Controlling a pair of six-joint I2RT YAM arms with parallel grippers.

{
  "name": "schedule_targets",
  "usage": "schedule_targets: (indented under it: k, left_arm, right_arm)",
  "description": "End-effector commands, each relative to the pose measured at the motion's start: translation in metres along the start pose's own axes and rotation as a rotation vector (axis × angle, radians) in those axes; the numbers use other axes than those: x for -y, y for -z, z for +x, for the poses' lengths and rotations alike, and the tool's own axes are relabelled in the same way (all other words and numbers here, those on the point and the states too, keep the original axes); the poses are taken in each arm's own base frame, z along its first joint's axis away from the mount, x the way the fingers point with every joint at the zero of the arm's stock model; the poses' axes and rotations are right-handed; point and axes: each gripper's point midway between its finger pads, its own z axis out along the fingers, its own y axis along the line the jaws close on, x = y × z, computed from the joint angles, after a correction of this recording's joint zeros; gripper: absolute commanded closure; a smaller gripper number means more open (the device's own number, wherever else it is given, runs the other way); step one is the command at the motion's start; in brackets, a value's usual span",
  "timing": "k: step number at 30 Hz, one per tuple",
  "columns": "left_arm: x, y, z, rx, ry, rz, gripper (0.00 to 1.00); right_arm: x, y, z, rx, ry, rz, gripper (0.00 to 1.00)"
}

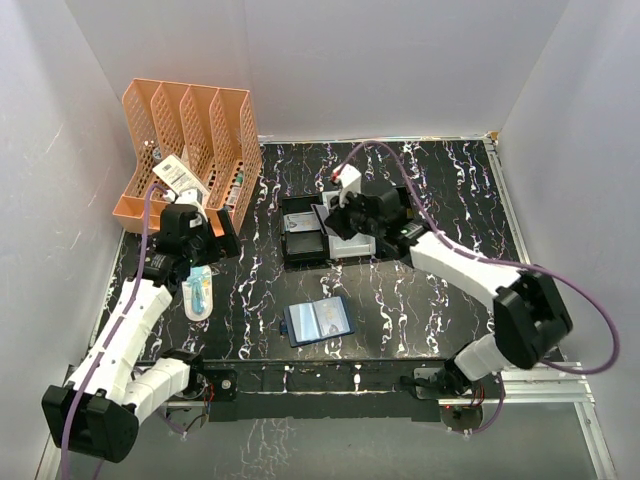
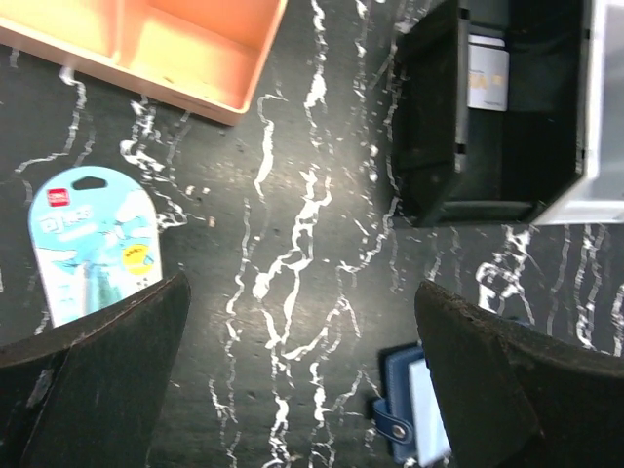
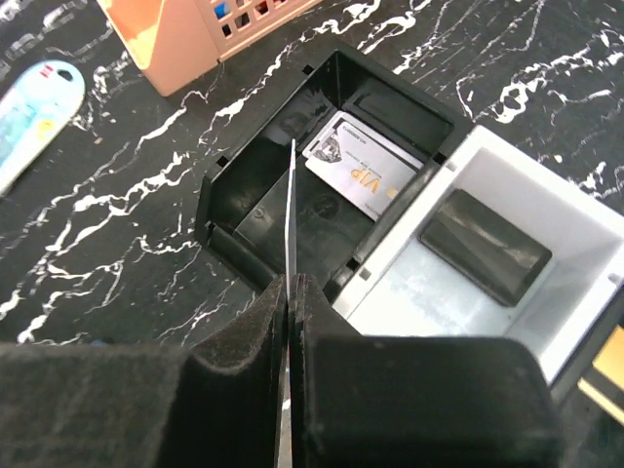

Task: Take the credit cards out of the card holder

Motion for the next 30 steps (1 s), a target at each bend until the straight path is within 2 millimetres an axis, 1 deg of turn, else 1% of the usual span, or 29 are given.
schedule_targets:
  k: [1, 3, 4, 6, 7, 10, 12, 14, 20, 23, 25, 26, 30]
  left_arm:
    - [-0.025, -0.005, -0.005, 0.062, -0.074, -0.082, 0.01]
    - [-0.033, -0.008, 0.006, 0.063, -0.084, -0.097, 0.01]
    - [-0.033, -0.008, 0.011, 0.051, -0.096, -0.091, 0.01]
    - [-0.033, -0.007, 0.018, 0.022, -0.118, -0.076, 0.01]
    - [-0.035, -0.007, 0.022, 0.014, -0.117, -0.079, 0.01]
    - [-0.034, -0.005, 0.019, 0.053, -0.103, -0.070, 0.01]
    - [-0.039, -0.004, 0.015, 0.081, -0.106, -0.095, 0.01]
    - [-0.045, -0.003, 0.013, 0.095, -0.110, -0.131, 0.01]
    - [-0.055, -0.001, 0.012, 0.098, -0.105, -0.188, 0.01]
    - [-0.053, -0.001, 0.012, 0.099, -0.109, -0.175, 0.01]
    - [-0.049, -0.003, 0.014, 0.089, -0.119, -0.153, 0.01]
    - [-0.048, -0.004, 0.014, 0.084, -0.123, -0.147, 0.01]
    - [-0.049, -0.004, 0.015, 0.076, -0.125, -0.152, 0.01]
  right_arm:
    - [-0.019, -0.029, -0.040, 0.077, 0.282, -0.049, 1.00]
    - [-0.023, -0.045, -0.038, 0.048, 0.371, -0.039, 1.00]
    - [-0.023, -0.053, -0.034, 0.023, 0.399, -0.029, 1.00]
    - [-0.016, -0.067, -0.024, -0.042, 0.422, 0.008, 1.00]
    - [-0.012, -0.074, -0.026, -0.052, 0.429, 0.029, 1.00]
    - [0.001, -0.093, -0.020, -0.088, 0.457, 0.102, 1.00]
    - [0.011, -0.100, -0.022, -0.090, 0.495, 0.149, 1.00]
    - [0.017, -0.109, -0.019, -0.107, 0.549, 0.164, 1.00]
    - [0.024, -0.133, 0.003, -0.180, 0.711, 0.123, 1.00]
    - [0.042, -0.139, 0.006, -0.213, 0.782, 0.201, 1.00]
    - [0.055, -0.141, 0.004, -0.226, 0.807, 0.277, 1.00]
    - [0.058, -0.143, 0.005, -0.233, 0.821, 0.287, 1.00]
    - [0.054, -0.150, 0.007, -0.227, 0.864, 0.249, 1.00]
